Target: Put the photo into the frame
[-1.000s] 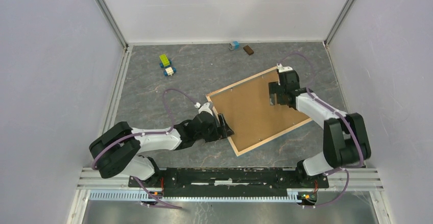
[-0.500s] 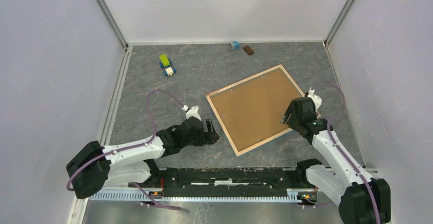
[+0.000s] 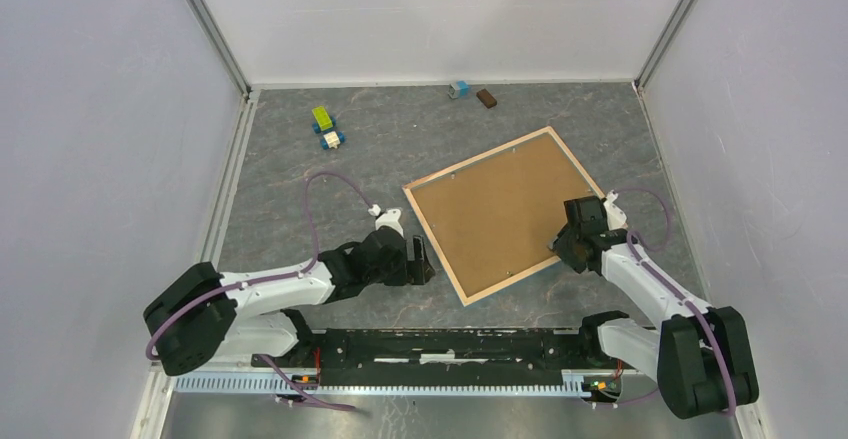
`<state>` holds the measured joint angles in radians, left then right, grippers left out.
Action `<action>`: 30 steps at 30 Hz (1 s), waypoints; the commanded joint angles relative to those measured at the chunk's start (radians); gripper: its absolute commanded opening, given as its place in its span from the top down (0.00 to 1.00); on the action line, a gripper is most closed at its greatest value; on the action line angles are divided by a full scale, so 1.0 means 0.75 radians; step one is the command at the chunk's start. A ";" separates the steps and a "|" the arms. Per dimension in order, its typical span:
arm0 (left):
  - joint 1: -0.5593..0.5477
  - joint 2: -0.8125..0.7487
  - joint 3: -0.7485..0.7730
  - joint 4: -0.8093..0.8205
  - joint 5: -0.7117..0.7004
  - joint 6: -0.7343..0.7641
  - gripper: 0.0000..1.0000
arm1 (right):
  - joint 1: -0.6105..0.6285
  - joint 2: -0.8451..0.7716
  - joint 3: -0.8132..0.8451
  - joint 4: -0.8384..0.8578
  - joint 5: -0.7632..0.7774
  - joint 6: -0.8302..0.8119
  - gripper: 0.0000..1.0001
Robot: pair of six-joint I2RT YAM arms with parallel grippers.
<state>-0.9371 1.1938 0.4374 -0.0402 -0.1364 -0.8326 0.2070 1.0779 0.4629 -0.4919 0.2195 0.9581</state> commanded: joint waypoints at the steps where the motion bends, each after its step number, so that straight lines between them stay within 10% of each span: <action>1: 0.000 0.039 0.047 0.003 0.055 0.114 0.09 | -0.006 0.060 -0.066 -0.031 -0.026 0.112 0.55; 10: 0.002 -0.130 0.026 -0.034 0.176 0.178 0.08 | -0.006 0.050 -0.023 0.019 0.020 0.023 1.00; 18: 0.000 -0.328 0.184 -0.234 0.235 0.171 0.07 | -0.006 -0.067 0.141 0.095 0.178 -0.434 1.00; 30: -0.047 -0.049 0.619 -0.344 0.524 0.286 0.03 | -0.008 -0.275 0.172 0.132 0.187 -0.425 1.00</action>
<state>-0.9401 1.0996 0.8158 -0.2691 0.1528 -0.7010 0.2008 0.8974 0.5076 -0.4469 0.3271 0.6140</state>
